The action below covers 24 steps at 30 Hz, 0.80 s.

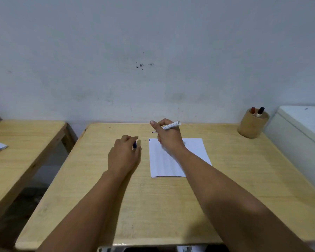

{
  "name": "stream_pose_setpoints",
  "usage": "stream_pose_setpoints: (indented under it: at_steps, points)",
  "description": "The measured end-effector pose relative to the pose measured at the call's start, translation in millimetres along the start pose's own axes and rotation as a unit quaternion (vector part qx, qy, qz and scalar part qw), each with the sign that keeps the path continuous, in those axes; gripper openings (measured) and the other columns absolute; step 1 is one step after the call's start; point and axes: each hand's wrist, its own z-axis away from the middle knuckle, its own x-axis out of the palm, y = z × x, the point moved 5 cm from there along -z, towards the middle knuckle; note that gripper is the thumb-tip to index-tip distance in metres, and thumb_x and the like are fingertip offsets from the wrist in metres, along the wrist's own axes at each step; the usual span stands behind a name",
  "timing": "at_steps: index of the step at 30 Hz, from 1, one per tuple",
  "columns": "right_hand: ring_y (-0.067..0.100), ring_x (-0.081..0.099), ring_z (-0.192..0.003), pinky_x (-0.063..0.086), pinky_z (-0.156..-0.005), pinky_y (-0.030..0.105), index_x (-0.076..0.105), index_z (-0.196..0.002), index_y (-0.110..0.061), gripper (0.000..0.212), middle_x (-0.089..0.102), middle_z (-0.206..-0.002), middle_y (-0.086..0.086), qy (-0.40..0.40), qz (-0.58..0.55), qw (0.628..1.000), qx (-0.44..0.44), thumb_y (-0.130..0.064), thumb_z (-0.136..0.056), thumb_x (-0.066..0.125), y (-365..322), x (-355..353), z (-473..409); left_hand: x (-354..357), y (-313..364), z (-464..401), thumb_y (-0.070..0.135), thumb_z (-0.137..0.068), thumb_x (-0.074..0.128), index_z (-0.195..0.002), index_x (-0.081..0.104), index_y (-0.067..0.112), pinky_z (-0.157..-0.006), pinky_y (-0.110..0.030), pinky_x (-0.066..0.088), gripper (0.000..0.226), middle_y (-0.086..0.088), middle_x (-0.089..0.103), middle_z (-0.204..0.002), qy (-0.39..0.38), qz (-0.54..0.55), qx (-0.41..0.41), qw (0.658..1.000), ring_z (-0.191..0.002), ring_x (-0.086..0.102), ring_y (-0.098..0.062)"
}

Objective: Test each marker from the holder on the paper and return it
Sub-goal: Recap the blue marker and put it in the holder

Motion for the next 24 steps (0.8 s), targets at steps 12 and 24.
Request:
stream_pose_setpoints:
  at_steps: [12, 24]
  points:
    - [0.036, 0.082, -0.094, 0.066, -0.082, 0.044, 0.079, -0.125, -0.011, 0.03, 0.079, -0.111, 0.018, -0.085, -0.165, 0.98, 0.069, -0.01, -0.106, 0.055, -43.9, -58.7, 67.8, -43.9, 41.2, -9.0, 0.009, -0.088, 0.074, -0.088, 0.079, 0.012, -0.082, -0.036, 0.06, 0.005, -0.005, 0.078, -0.085, -0.028, 0.436, -0.171, 0.883, -0.083, 0.072, -0.019]
    - [0.015, 0.07, -0.064, 0.05, -0.054, 0.015, 0.071, -0.113, -0.022, 0.02, 0.077, -0.109, 0.013, -0.036, 0.127, 0.985, -0.11, -0.01, -0.097, 0.074, -80.8, -75.9, 109.6, -90.3, 118.7, 5.3, 0.017, -0.095, 0.071, -0.091, 0.076, 0.013, -0.088, -0.034, 0.056, 0.008, -0.008, 0.079, -0.093, -0.035, 0.505, -0.142, 0.85, -0.09, 0.073, -0.02]
